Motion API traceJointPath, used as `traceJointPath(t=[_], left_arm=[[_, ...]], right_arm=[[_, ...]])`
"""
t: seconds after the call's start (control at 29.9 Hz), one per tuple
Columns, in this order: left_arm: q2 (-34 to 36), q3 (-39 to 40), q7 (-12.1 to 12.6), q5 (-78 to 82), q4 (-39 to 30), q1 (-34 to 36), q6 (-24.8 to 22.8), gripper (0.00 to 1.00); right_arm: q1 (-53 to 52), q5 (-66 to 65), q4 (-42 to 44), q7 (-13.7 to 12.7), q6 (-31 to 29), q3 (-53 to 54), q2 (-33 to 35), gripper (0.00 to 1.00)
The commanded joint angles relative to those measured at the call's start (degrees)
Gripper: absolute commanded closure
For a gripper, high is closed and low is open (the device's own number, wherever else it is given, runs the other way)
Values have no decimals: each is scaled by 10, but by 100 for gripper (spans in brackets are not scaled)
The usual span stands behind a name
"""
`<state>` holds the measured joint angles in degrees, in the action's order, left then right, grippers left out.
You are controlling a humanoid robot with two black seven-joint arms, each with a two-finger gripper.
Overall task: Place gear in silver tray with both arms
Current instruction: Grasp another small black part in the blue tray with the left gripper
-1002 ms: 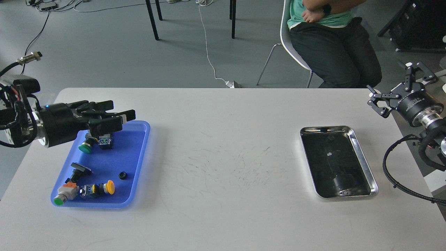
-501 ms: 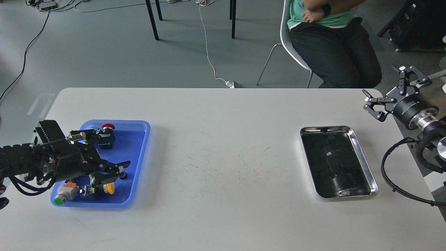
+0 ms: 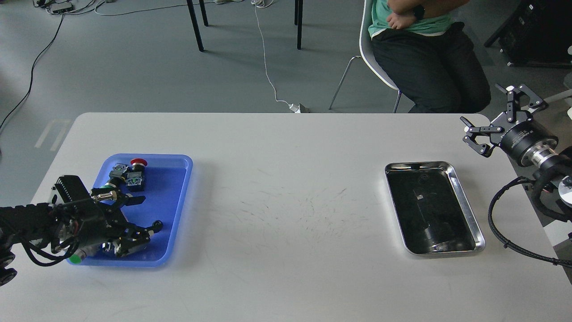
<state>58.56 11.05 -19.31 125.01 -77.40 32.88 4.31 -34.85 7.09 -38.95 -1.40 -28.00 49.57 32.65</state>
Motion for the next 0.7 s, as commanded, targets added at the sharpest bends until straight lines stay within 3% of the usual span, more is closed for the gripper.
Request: traceJointPath(t=[0.0, 0.67], left_arm=[[-14, -2, -1, 0, 21, 0, 0, 23], [-40, -18, -1, 0, 45, -11, -1, 41]], right_arm=[[0, -1, -5, 0, 0, 0, 0, 4], [-2, -8, -22, 0, 0, 1, 3, 4]])
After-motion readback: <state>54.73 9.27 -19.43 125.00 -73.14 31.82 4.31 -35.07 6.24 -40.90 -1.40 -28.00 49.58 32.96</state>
